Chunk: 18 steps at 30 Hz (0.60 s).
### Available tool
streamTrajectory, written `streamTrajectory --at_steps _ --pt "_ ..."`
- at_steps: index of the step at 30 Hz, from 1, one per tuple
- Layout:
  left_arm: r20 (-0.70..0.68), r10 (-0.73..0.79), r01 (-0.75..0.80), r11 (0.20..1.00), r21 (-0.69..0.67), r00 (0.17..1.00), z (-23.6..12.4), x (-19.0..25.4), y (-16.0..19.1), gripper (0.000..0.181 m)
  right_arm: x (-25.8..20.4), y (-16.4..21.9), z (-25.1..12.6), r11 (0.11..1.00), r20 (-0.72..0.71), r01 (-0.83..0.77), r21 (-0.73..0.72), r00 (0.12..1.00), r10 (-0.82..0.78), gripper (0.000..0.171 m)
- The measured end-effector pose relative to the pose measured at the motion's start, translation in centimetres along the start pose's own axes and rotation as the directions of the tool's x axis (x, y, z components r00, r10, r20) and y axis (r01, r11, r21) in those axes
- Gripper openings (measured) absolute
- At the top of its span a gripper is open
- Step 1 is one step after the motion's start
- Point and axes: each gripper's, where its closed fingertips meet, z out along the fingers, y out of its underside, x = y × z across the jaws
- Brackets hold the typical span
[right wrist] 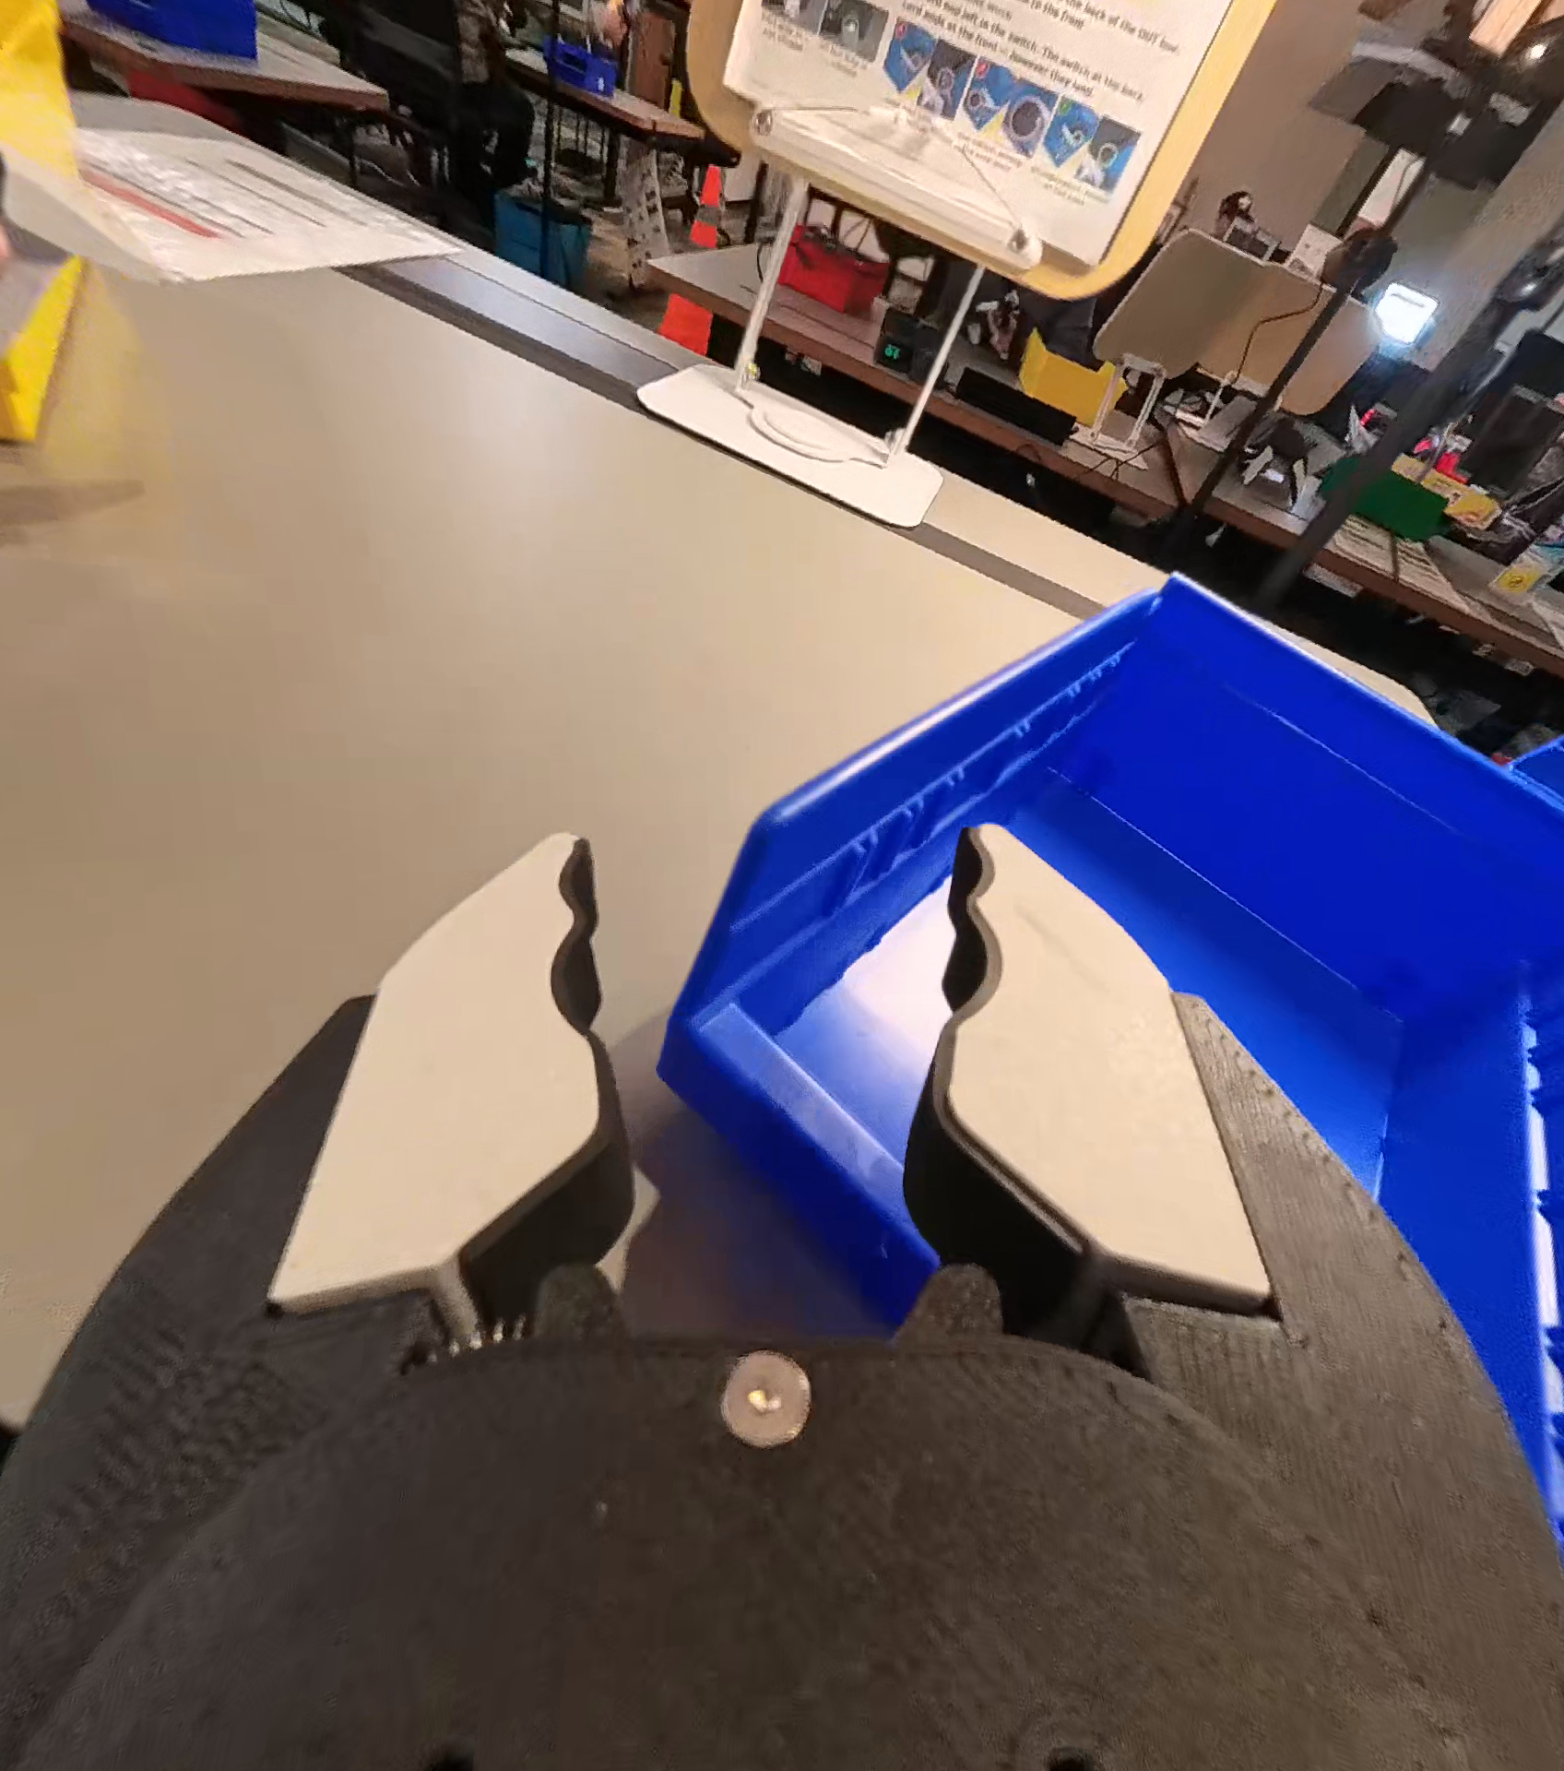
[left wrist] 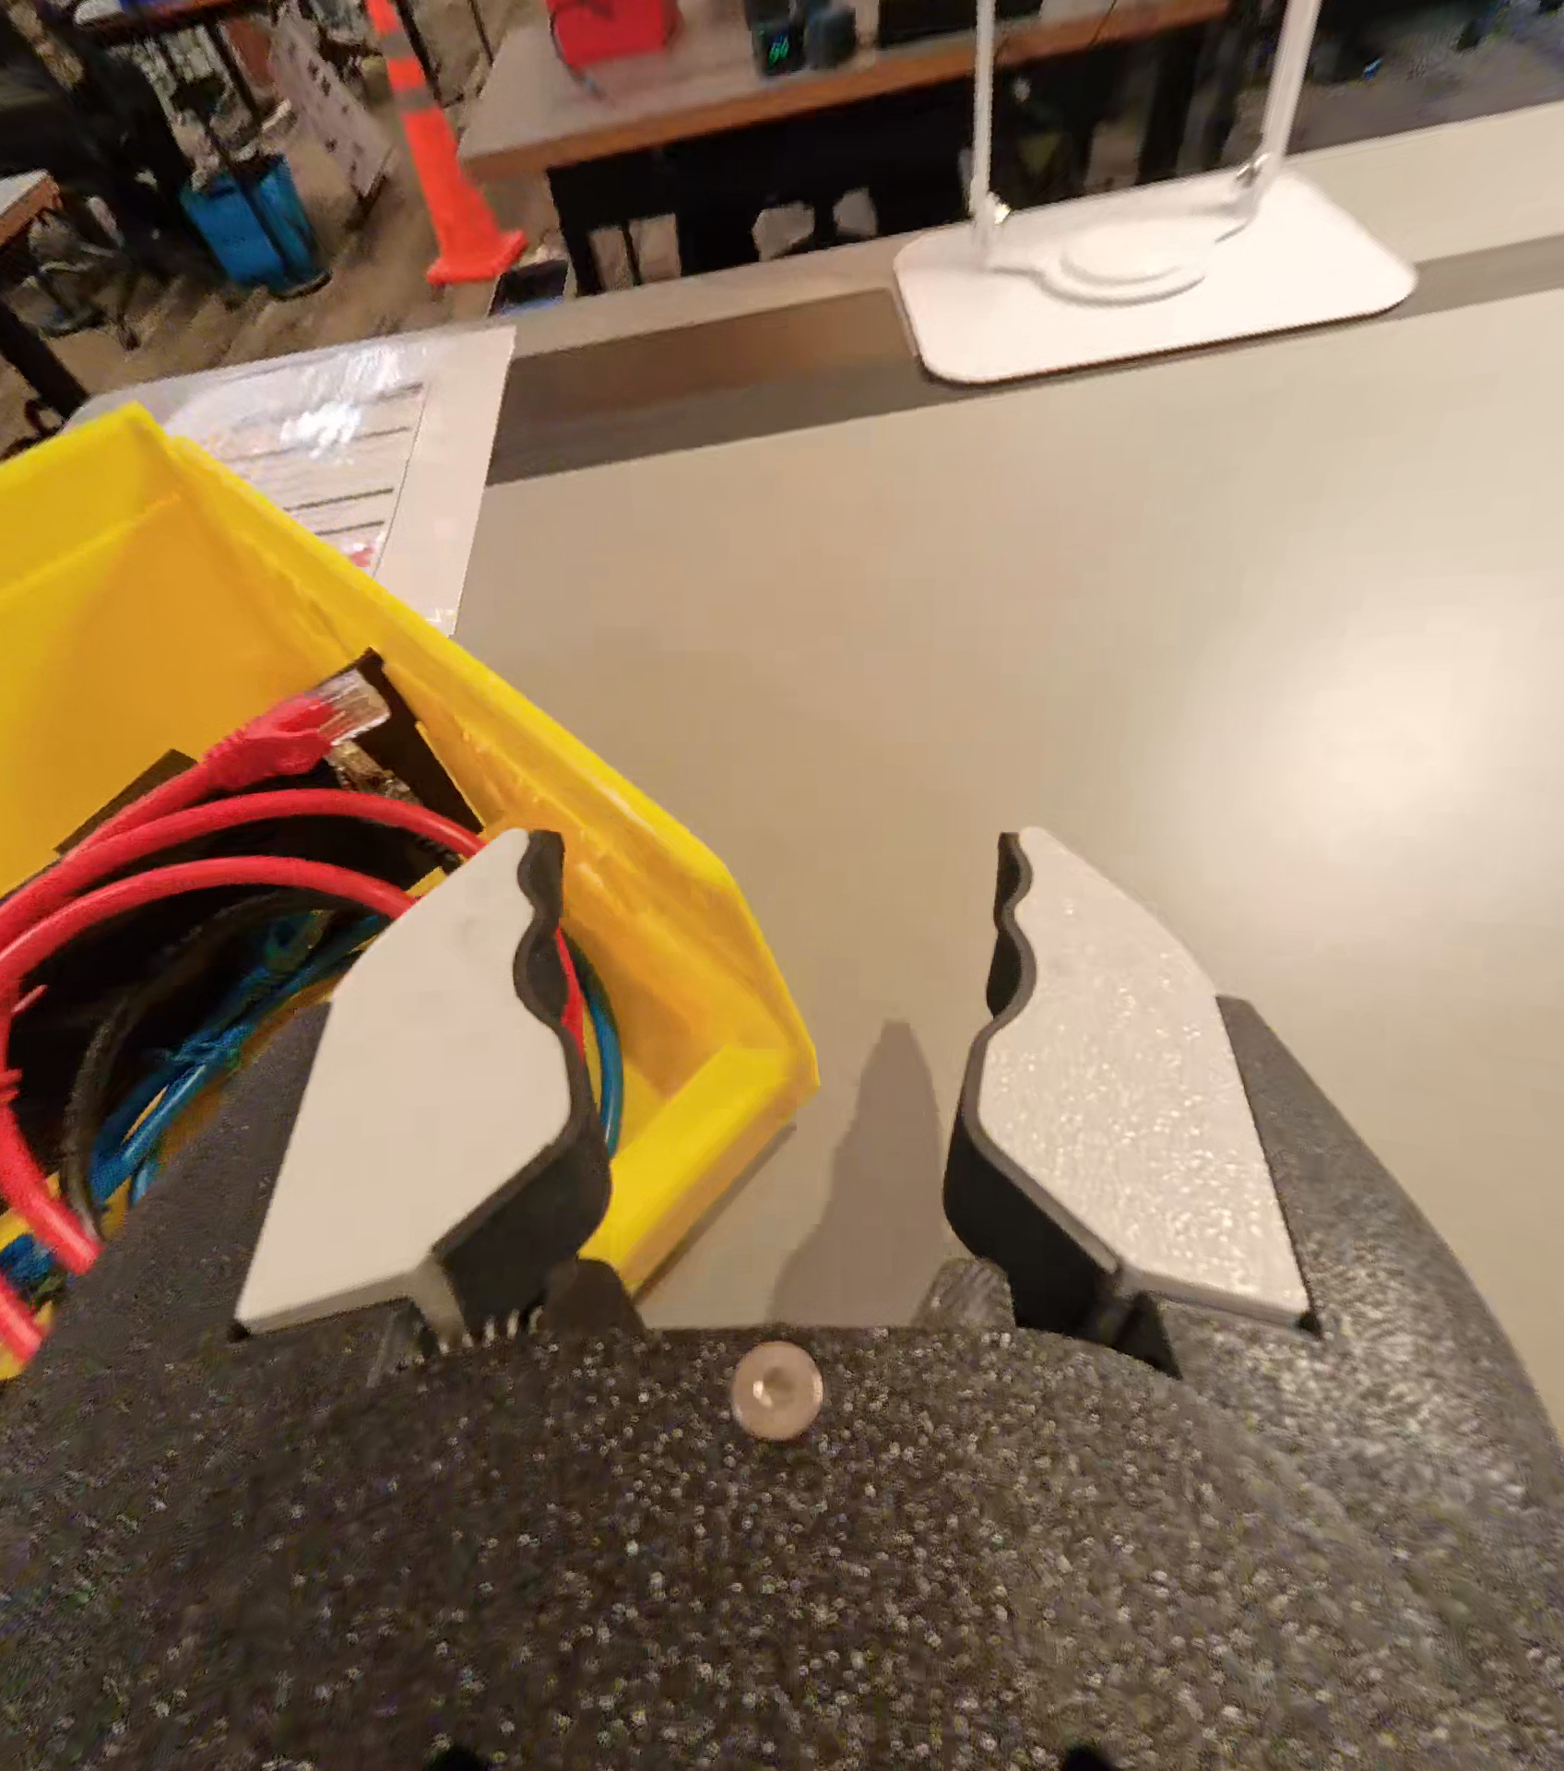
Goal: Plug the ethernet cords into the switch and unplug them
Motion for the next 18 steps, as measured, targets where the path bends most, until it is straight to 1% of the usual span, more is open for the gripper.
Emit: streamTrajectory --at_steps 2,3,7,8,9,11,16,17,18 --pt "0.024 -0.002 0.002 1.0 -0.028 1.0 1.5 -0.2 0.4 0.083 -0.2 0.5 1.2 0.999 -0.018 0.021 -0.03 1.0 -0.022 0.07" --pt "0.044 0.001 0.0 0.999 -0.034 0.999 2.0 -0.4 0.6 0.081 -0.1 0.6 1.6 0.999 -0.032 0.029 -0.034 0.999 -0.031 0.066" --pt "0.078 0.014 -0.012 0.999 -0.031 0.997 1.9 -1.7 1.5 0.059 0.9 0.8 1.5 0.998 -0.091 0.063 -0.009 0.994 -0.063 0.041" --pt "0.079 0.006 -0.003 1.0 -0.031 0.997 1.8 -2.1 1.8 0.056 1.1 0.9 1.3 0.998 -0.09 0.065 0.0 0.994 -0.065 0.042" --pt "0.067 -0.004 0.006 1.0 -0.027 0.998 1.6 -2.4 2.1 0.057 1.2 1.1 1.1 0.999 -0.084 0.054 0.007 0.995 -0.053 0.04" --pt "0.056 -0.01 0.011 1.0 -0.019 0.998 1.0 -2.8 2.4 0.056 1.8 1.5 0.6 0.999 -0.084 0.035 0.013 0.996 -0.034 0.032" --pt "0.138 0.064 -0.064 0.998 -0.005 0.988 -1.5 -5.0 3.3 0.048 3.9 2.8 -1.3 0.999 -0.139 0.039 0.006 0.99 -0.038 0.023" --pt "0.151 0.068 -0.069 0.998 -0.001 0.986 -2.2 -5.5 3.6 0.042 4.4 3.1 -1.8 0.999 -0.151 0.035 0.005 0.988 -0.034 0.021" --pt "0.156 0.061 -0.063 0.998 0.007 0.986 -3.0 -5.9 3.8 0.03 4.9 3.4 -2.3 0.999 -0.167 0.032 0.005 0.986 -0.03 0.019"
